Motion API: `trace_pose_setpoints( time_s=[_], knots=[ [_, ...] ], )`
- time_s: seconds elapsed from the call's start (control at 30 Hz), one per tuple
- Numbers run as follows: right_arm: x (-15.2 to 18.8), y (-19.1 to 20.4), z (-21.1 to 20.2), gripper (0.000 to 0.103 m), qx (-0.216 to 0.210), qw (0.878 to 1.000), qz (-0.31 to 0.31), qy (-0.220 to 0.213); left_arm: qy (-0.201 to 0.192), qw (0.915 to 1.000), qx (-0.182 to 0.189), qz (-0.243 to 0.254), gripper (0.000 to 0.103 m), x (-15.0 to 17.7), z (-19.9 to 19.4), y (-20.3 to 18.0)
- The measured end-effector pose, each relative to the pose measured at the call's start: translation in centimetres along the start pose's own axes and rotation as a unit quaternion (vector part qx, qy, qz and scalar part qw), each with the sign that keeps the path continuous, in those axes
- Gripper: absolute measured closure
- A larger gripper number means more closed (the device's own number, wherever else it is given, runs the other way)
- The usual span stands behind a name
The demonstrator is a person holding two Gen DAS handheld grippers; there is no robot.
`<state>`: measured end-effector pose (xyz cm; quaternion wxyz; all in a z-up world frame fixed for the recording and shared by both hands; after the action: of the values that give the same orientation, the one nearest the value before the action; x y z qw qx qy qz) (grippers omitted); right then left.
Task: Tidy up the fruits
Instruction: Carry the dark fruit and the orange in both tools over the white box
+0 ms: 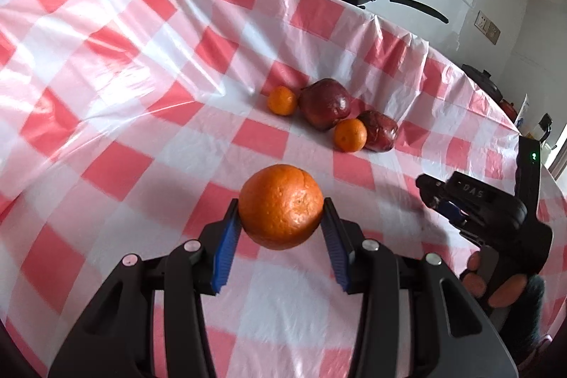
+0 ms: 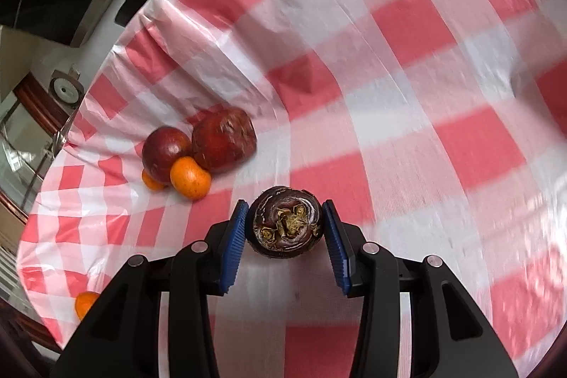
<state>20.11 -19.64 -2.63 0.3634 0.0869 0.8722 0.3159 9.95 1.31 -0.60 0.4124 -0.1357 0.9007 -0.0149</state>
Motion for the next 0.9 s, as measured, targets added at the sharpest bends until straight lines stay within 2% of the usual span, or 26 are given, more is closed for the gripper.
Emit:
trace_pose_setpoints(
  time_s=[0.23, 0.37, 0.47, 0.53, 0.67, 0.9],
  knots=[
    [4.7, 0.8, -4.4, 0.060, -0.028, 0.999, 0.018, -0.010, -0.009, 0.9995, 0.007, -0.030, 0.058, 2.2, -3.7, 2.8],
    [8.1, 2.6, -7.8, 0.060, -0.035, 0.999, -0.003, -0.023, -0.032, 0.9989, 0.005, -0.035, 0.057, 3.0, -5.9, 4.2],
    [9.8, 3.8, -9.6, 0.060, -0.044, 0.998, -0.020, -0.027, -0.034, 0.9985, 0.009, -0.042, 0.057, 3.8, -6.4, 5.1],
    [10.8, 4.4, -10.4, 0.060, -0.047, 0.998, -0.032, -0.028, -0.023, 0.9981, 0.014, -0.055, 0.057, 4.1, -6.4, 5.7],
    [12.7, 5.8, -12.0, 0.060, -0.057, 0.997, -0.056, -0.021, -0.025, 0.9966, 0.018, -0.077, 0.057, 4.1, -6.9, 6.9],
    [14.7, 7.8, -14.1, 0.060, -0.077, 0.994, -0.082, -0.010, -0.018, 0.9979, 0.011, -0.061, 0.057, 6.0, -9.1, 7.7]
  ],
)
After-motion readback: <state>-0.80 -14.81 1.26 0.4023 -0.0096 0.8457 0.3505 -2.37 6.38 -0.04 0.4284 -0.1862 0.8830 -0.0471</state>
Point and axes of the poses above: each gripper's, at about its wrist camera, not at the fingertips, and z roughly the way its jaws point, y to its left, x to its underside, the point moved 5 cm from there along z, roughly the way its jaws point, and after that the axes turned 12 degrees about -x, right-handed, at the moved point
